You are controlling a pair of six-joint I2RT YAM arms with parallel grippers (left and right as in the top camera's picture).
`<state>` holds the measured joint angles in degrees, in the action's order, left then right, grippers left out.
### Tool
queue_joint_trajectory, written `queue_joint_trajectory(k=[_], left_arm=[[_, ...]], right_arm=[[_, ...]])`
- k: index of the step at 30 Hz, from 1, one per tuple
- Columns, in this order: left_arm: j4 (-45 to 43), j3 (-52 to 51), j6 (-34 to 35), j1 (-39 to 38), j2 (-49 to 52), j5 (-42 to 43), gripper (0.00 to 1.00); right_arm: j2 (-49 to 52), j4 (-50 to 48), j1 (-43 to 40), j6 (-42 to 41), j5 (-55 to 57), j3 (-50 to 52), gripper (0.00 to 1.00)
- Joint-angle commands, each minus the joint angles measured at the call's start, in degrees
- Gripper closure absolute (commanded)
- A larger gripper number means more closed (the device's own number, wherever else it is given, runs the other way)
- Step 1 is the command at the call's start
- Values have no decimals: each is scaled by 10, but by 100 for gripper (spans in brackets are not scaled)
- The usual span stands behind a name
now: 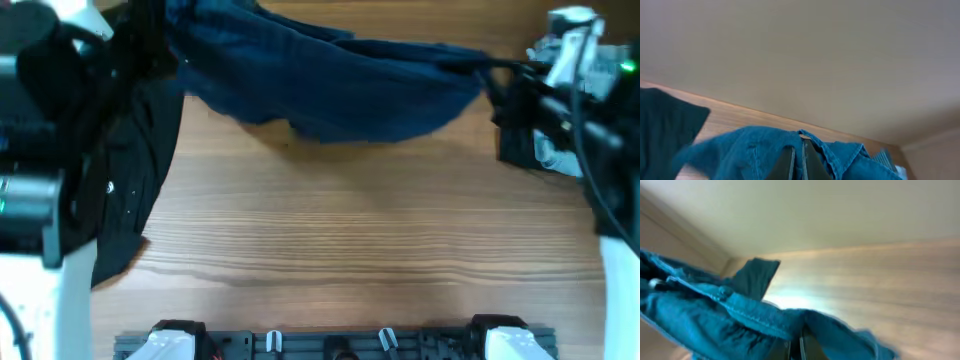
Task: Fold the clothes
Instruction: 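Stretch the navy shorts between both grippers and lay them flat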
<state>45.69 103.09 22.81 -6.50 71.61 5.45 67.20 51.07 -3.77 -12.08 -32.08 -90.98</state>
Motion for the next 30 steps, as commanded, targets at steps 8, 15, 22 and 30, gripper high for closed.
queue_joint_trajectory(k=[8,15,22,30], left_arm=[[106,7,4,-65,-178,-8,96],[191,7,5,-72,-215,-29,96],[227,-10,17,-72,-141,-66,96],[201,-12,17,-72,66,-115,96]], right_arm=[[-40,212,-7,57,127,-169,96],[-48,299,-7,55,148,-217,96],[8,310,-7,56,173,-214,96],[199,271,-7,92,166,-210,96]])
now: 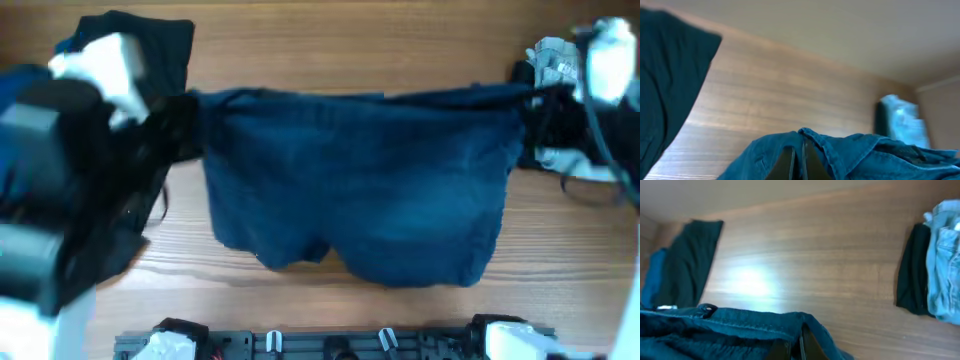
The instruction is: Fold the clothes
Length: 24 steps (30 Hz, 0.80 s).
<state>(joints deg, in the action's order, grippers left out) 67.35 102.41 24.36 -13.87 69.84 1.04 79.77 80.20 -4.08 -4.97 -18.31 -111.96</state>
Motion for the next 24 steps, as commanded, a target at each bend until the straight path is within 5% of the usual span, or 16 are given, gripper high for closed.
queue_joint_trajectory(k=[1,5,17,18,19,21,24], left_arm=[[-25,-6,1,2,110,-79,96],[-106,-6,1,3,249,-122,96],[-371,-6,-1,3,450,-142,96],[-398,-6,-1,3,467,-142,87],[-418,-6,-1,3,478,-142,51],[-452,-6,-1,3,498,-142,0],[-494,-6,-23,3,510,-142,0]], right_arm=[[100,-33,-4,21,24,0,96],[251,-158,3,33,-21,0,96],[490,-438,25,15,-23,0,96],[504,-469,29,15,-23,0,93],[515,-491,31,14,-23,0,81],[527,-528,36,14,-23,0,0],[529,-560,40,8,-23,0,0]])
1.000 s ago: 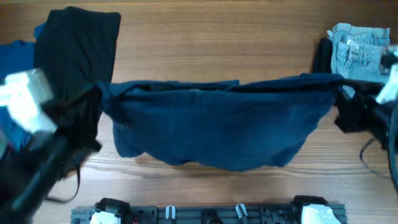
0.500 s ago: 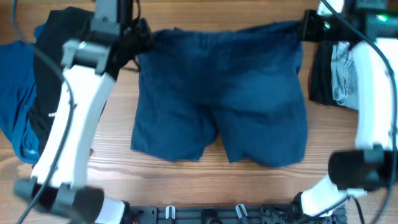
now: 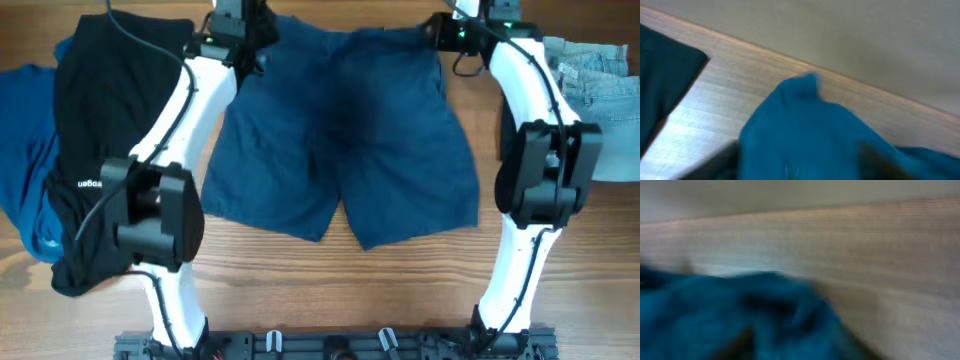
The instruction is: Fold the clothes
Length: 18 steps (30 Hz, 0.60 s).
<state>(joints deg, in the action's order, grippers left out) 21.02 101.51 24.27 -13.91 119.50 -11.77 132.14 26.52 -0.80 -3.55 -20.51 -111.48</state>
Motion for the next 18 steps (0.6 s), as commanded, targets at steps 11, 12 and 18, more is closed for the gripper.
queue_joint_trajectory(k=[11,12,18], left_arm=[[229,5,-33,2,-62,116,0],[272,5,-22,2,-62,126,0],[409,-69,82,1,-62,112,0]], right_arm=[[-102,231,0,-39,21,-12,1],[-111,262,0,-34,20,-12,0],[-146,386,2,-5,16,-12,0]])
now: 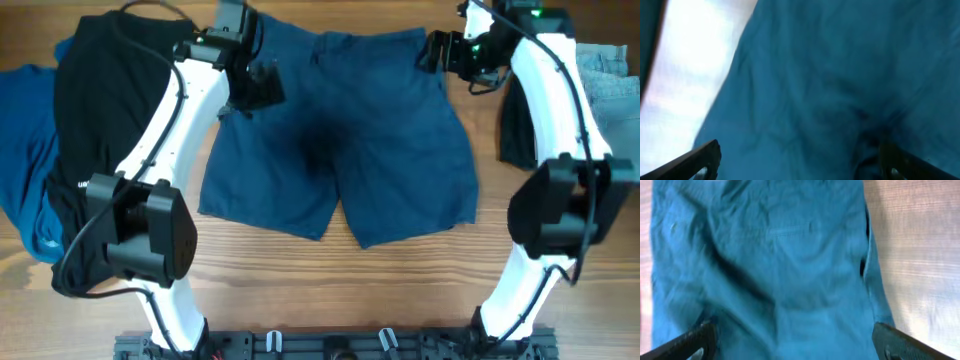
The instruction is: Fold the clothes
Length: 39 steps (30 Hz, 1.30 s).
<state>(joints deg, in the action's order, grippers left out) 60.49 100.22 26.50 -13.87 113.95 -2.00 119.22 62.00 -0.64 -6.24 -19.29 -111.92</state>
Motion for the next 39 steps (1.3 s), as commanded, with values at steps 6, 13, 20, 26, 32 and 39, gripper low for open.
queue_joint_trajectory(k=[6,13,20,26,32,39], left_arm=[[-11,-156,73,-8,-6,52,0],[-33,-223,87,-33,-6,39,1],[-162,-297,87,-31,-6,38,2],[-245,-328,34,23,-4,-17,0],[-316,-328,-7,127,-4,-14,1],[-313,-302,-32,162,-14,89,0]], right_arm=[[-17,86,0,28,23,13,1],[-17,86,0,18,27,28,2],[-17,71,1,18,28,28,1],[-17,62,1,18,30,28,1],[-17,38,1,17,30,28,0],[1,-104,2,27,27,28,1]])
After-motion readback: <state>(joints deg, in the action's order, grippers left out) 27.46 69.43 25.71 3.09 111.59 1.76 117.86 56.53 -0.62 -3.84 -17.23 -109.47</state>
